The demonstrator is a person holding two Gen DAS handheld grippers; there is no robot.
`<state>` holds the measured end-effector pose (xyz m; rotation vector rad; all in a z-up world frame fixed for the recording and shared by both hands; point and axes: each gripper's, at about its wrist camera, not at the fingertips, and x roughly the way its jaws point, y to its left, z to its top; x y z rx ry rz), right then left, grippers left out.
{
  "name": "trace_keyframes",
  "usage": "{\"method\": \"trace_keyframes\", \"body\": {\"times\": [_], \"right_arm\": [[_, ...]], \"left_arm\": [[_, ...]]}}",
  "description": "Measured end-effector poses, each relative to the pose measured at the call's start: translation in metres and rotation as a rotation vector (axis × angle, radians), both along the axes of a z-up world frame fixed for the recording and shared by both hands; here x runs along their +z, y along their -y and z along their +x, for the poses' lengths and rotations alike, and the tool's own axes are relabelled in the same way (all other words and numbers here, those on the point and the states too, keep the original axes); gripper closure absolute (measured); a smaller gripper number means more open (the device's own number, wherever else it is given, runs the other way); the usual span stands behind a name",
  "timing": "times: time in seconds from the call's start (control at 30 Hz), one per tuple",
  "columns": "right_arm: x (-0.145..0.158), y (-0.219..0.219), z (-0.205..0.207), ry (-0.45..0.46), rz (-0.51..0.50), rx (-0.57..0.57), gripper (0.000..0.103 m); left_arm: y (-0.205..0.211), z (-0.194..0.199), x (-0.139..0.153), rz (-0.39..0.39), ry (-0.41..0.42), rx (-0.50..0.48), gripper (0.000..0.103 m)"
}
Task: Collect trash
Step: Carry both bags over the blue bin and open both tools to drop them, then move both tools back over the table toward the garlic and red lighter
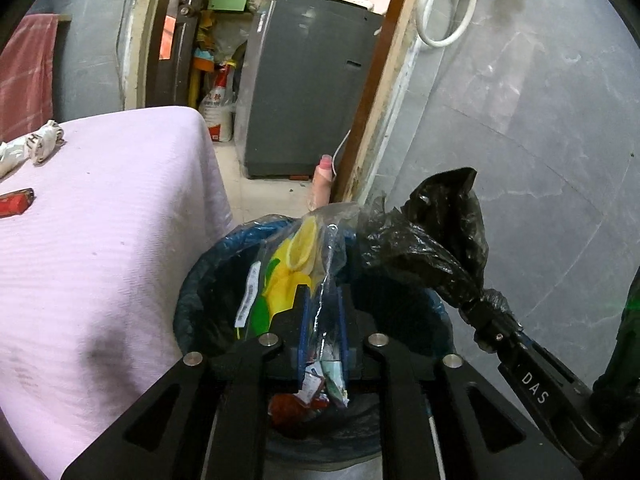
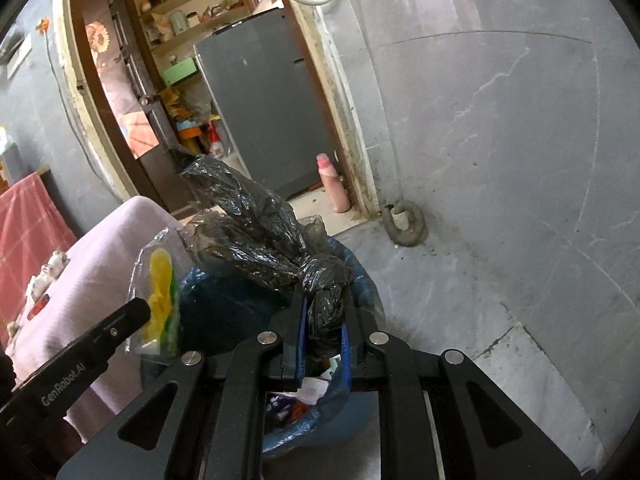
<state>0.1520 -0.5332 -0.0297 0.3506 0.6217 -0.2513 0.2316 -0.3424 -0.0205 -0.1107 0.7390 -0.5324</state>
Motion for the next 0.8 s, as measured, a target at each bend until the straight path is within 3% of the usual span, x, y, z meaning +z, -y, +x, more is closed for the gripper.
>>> {"method": "trace_keyframes", "body": {"times": [0.23,0.37,0.4,0.63,0.8], "right_arm": [[0.001,-0.001,0.008,-0.016,0.034,0.039,0.088],[0.003,-0.004,0.009,-0.020,0.045,0.064,0.082],[0.004,-0.005,0.009,-0.016,0.048,0.071,0.076],[0.023,-0.019,0.008,0.056,0.016,0.116,0.072],[0.051,-0.037,-0.004,0.200,-0.038,0.148,0.044]], "left_arm": [[-0.013,-0.003,0.010,-0.022,0.019,0.004,0.081],[-0.020,-0.010,0.019,-0.038,0.055,0.013,0.074],[-0.021,-0.012,0.022,-0.037,0.065,0.015,0.073],[-0.044,-0.020,0.044,-0.048,0.139,0.051,0.056],[-0.068,-0.027,0.062,-0.048,0.207,0.104,0.041]]}}
